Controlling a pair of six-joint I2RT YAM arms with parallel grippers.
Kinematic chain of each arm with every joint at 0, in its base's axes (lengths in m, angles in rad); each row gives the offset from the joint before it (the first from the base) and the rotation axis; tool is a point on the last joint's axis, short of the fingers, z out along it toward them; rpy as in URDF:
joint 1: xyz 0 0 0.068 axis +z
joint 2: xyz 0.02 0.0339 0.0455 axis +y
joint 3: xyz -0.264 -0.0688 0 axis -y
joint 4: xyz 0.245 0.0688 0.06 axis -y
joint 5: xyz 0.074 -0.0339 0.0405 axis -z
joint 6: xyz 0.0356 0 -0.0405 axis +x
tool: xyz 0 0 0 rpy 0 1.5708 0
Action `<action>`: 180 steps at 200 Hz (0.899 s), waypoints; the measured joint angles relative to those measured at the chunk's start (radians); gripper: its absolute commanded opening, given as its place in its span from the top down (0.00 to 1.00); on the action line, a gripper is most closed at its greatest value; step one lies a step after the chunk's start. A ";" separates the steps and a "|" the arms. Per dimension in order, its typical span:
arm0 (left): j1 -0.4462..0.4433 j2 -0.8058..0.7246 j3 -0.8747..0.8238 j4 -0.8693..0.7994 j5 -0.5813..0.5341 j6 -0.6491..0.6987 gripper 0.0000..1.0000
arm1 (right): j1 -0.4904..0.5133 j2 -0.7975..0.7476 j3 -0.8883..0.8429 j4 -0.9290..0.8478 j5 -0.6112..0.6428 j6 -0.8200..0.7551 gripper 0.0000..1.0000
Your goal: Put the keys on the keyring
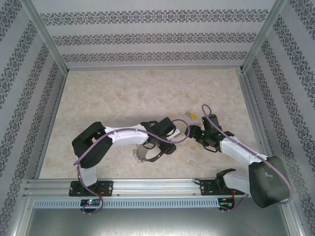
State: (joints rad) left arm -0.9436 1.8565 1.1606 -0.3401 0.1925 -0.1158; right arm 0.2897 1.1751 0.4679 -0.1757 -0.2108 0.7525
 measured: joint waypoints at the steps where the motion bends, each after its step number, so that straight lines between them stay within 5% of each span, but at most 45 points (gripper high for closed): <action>1: 0.000 0.001 0.000 0.000 0.000 0.000 0.40 | 0.000 0.000 0.000 0.000 0.000 0.000 0.28; 180: -0.011 0.019 0.097 -0.047 -0.086 0.041 0.50 | 0.000 0.015 -0.001 0.001 -0.008 -0.019 0.29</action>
State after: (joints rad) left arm -0.9550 1.8751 1.2575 -0.3866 0.1066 -0.0750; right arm 0.2897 1.1904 0.4671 -0.1749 -0.2184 0.7338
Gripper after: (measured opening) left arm 0.515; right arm 0.715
